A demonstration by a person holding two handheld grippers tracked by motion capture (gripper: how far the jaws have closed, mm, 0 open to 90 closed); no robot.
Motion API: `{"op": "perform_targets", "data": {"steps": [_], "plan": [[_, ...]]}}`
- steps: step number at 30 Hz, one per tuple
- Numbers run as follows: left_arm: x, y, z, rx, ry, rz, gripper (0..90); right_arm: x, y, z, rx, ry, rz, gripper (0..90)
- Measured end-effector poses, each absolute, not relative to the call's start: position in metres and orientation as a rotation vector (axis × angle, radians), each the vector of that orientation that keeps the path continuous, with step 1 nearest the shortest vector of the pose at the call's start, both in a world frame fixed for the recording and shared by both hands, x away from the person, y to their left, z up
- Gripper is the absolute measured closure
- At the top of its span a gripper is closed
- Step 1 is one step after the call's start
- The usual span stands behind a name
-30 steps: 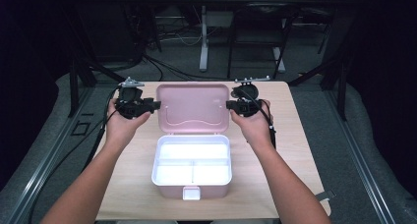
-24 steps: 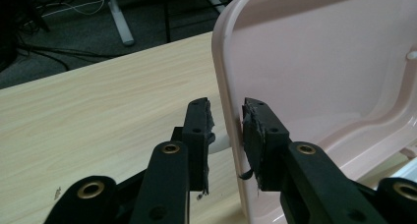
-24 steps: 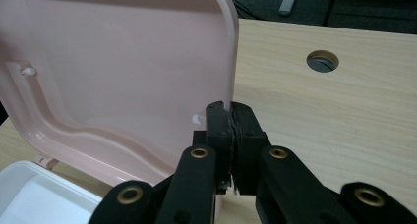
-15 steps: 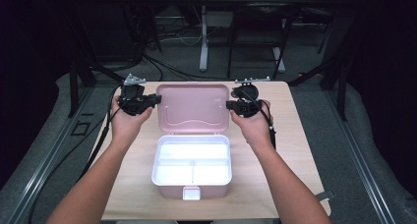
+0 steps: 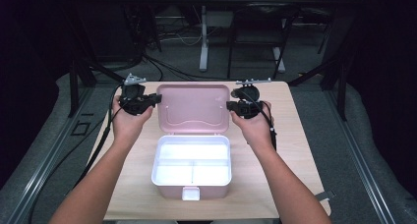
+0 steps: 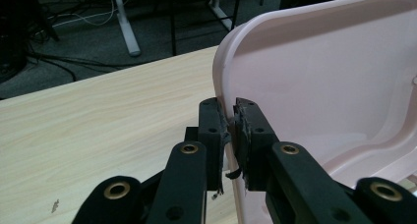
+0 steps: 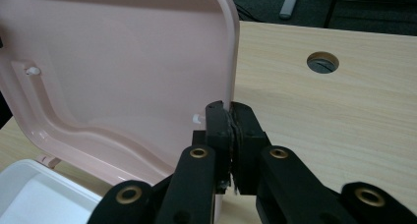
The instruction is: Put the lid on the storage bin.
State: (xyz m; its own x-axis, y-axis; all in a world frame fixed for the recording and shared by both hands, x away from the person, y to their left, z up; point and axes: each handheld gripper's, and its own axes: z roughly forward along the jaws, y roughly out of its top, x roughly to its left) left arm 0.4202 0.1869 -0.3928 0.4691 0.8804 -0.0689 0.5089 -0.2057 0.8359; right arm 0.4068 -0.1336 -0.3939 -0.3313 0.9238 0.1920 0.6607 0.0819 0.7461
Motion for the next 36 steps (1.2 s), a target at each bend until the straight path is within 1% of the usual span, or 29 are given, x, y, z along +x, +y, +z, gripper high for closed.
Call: {"op": "perform_targets", "data": {"steps": [17, 25, 36], "plan": [[0.414, 0.188, -0.391, 1.862, 1.158, 0.558, 83.0, 0.414, -0.132, -0.394, 1.564, 2.03, 1.122, 86.2], [0.41, 0.189, -0.389, 1.859, 1.145, 0.557, 83.5, 0.418, -0.133, -0.387, 1.562, 2.007, 1.144, 85.0], [0.399, 0.19, -0.386, 1.859, 1.115, 0.586, 83.6, 0.407, -0.133, -0.381, 1.531, 2.002, 1.165, 84.8]]}}
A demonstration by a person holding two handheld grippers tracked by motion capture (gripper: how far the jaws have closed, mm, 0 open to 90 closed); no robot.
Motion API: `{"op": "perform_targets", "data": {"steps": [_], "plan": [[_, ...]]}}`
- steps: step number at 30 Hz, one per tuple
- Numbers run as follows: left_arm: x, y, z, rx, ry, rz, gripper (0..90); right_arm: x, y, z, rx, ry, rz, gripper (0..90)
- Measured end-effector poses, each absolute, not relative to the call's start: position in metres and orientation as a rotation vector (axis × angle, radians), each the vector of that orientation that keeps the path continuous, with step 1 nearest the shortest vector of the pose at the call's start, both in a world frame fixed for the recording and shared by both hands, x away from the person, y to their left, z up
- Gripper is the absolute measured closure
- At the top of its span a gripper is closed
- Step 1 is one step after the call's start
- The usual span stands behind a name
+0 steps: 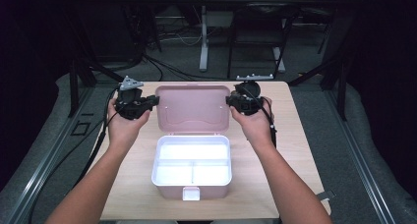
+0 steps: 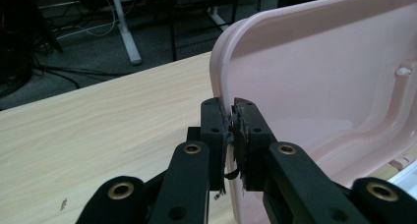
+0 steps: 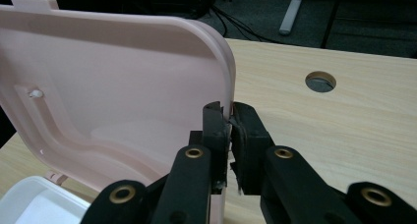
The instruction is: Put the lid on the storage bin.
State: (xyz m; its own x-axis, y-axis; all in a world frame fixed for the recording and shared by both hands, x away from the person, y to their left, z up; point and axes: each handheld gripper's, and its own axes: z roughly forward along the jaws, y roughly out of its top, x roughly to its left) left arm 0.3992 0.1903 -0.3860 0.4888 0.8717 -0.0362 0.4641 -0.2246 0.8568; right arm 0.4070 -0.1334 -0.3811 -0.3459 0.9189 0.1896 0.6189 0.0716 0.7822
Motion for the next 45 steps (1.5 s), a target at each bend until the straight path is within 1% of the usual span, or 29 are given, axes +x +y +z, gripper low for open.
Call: {"op": "perform_targets", "data": {"steps": [7, 25, 45], "plan": [[0.393, 0.196, -0.385, 1.843, 1.093, 0.555, 84.0, 0.398, -0.135, -0.379, 1.503, 2.003, 1.187, 84.5], [0.371, 0.197, -0.381, 1.851, 1.048, 0.591, 83.8, 0.375, -0.137, -0.374, 1.441, 1.999, 1.227, 82.7], [0.349, 0.199, -0.378, 1.871, 1.015, 0.591, 82.7, 0.345, -0.14, -0.372, 1.354, 2.032, 1.26, 80.8]]}}
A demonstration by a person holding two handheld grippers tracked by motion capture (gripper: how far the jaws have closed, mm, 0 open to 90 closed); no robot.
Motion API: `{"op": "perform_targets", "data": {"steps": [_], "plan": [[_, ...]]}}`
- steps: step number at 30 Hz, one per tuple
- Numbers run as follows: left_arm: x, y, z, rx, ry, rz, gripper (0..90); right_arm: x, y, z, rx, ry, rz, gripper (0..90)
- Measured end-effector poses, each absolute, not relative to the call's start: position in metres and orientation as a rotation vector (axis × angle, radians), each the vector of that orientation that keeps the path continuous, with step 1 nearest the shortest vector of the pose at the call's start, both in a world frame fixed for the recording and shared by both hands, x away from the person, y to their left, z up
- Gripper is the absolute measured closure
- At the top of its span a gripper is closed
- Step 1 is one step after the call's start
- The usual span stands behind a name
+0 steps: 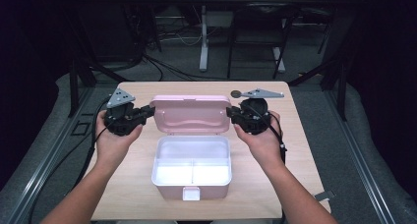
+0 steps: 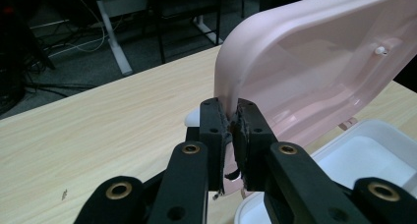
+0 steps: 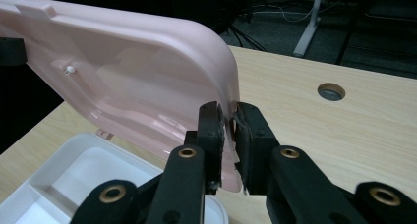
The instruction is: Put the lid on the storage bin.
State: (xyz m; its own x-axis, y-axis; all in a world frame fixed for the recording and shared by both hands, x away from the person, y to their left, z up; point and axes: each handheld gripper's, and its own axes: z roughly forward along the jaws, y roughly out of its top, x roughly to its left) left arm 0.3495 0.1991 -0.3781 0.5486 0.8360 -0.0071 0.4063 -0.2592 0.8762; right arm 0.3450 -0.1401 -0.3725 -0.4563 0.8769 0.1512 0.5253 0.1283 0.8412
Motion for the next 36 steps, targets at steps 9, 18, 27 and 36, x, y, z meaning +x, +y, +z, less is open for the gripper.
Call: {"op": "perform_targets", "data": {"steps": [9, 18, 27, 36], "plan": [[0.341, 0.199, -0.378, 1.878, 0.995, 0.589, 81.2, 0.335, -0.141, -0.372, 1.347, 2.03, 1.249, 79.7], [0.334, 0.203, -0.38, 1.874, 0.975, 0.562, 80.5, 0.326, -0.143, -0.372, 1.315, 2.056, 1.296, 77.7], [0.327, 0.204, -0.381, 1.885, 0.958, 0.551, 79.5, 0.318, -0.143, -0.373, 1.283, 2.06, 1.293, 76.4], [0.321, 0.207, -0.383, 1.9, 0.945, 0.52, 78.2, 0.313, -0.144, -0.374, 1.27, 2.072, 1.292, 75.7]]}}
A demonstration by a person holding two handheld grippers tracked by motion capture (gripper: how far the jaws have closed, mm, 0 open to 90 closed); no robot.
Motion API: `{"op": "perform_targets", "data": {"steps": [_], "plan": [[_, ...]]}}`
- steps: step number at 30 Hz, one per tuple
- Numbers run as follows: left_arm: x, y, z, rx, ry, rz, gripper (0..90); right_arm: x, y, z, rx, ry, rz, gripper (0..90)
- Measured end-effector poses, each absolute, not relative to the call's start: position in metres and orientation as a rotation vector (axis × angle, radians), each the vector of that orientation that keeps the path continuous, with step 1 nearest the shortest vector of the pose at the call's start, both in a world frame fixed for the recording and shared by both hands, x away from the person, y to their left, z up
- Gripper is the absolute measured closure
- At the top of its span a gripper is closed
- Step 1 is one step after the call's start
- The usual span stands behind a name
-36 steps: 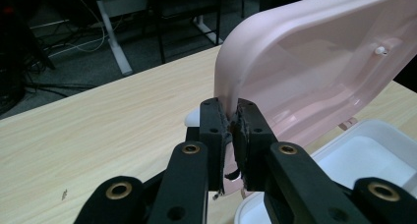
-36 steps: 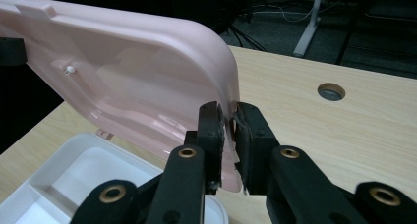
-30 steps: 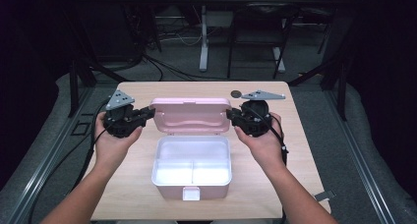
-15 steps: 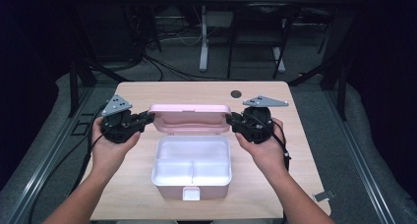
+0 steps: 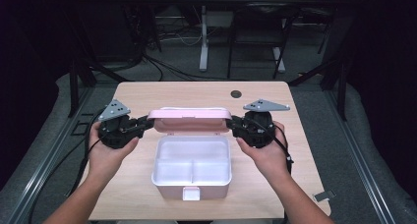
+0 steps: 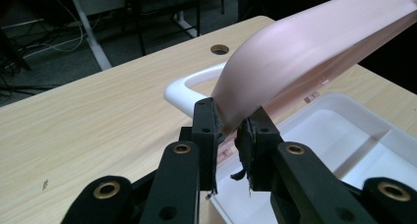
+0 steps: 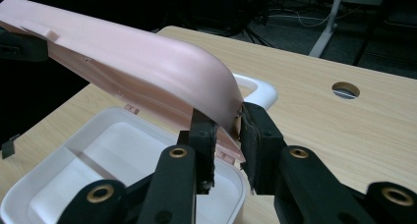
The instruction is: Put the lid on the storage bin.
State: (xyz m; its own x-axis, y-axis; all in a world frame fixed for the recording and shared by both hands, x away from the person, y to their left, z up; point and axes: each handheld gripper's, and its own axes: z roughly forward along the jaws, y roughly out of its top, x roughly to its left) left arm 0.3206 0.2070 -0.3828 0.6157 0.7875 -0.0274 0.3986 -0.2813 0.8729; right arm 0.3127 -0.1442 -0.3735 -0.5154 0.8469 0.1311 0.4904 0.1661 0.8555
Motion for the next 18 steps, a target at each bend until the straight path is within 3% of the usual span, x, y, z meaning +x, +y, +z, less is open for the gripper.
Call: {"op": "perform_targets", "data": {"steps": [18], "plan": [[0.303, 0.211, -0.388, 1.911, 0.914, 0.501, 77.6, 0.294, -0.148, -0.378, 1.247, 2.112, 1.301, 74.5]]}}
